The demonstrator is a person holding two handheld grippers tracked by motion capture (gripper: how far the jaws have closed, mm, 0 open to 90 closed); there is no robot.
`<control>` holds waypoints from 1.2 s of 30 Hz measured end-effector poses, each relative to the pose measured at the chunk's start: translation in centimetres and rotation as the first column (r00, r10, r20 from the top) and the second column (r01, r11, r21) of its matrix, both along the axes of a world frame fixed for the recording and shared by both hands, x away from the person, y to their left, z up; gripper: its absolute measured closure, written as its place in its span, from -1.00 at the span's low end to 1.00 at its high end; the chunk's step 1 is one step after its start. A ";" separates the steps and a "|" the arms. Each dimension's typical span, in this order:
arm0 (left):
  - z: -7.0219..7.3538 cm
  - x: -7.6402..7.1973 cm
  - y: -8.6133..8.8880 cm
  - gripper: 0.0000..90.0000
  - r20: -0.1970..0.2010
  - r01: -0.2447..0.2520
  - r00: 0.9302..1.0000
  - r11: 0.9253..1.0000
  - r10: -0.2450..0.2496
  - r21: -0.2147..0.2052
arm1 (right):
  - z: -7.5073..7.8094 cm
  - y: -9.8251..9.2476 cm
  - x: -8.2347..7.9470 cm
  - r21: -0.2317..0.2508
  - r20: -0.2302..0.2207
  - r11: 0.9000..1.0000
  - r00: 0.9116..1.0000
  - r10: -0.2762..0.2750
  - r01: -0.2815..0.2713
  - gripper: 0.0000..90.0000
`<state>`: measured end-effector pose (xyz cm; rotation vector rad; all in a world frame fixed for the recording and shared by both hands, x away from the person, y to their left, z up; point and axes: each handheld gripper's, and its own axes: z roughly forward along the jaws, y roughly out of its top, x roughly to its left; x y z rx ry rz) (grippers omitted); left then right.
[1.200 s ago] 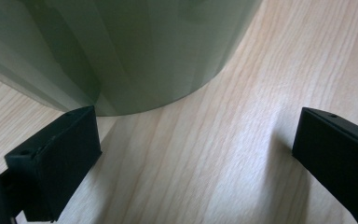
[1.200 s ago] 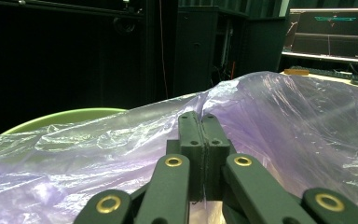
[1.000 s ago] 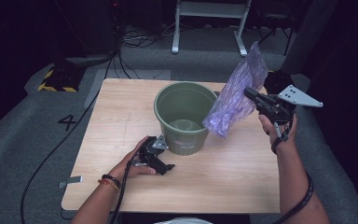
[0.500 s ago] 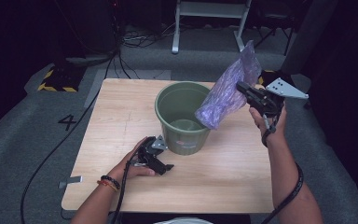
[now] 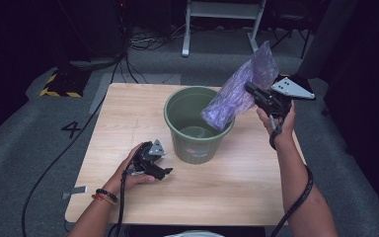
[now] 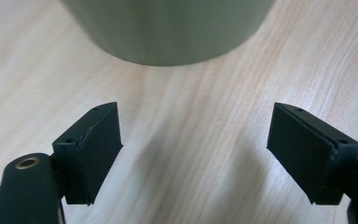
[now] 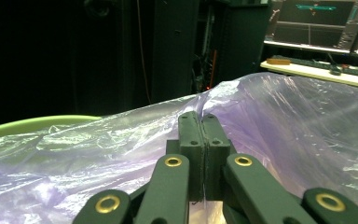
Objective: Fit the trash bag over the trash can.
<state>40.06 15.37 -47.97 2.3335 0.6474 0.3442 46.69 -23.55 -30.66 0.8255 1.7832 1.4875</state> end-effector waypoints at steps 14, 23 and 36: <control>5.1 -0.4 4.6 -0.61 0.103 -0.081 0.990 0.982 0.099 -0.168 | -0.7 0.8 0.5 -0.040 0.002 0.999 1.000 -0.031 0.031 0.99; 9.1 -0.3 4.9 -0.60 0.179 -0.069 0.977 0.969 0.113 -0.236 | -1.5 2.2 0.2 -0.100 0.016 0.995 1.000 -0.020 0.021 0.99; 12.7 -0.3 3.0 -0.59 0.240 -0.019 0.968 0.973 0.076 -0.232 | -2.8 4.5 -1.2 -0.162 0.030 0.986 0.999 0.035 -0.030 0.95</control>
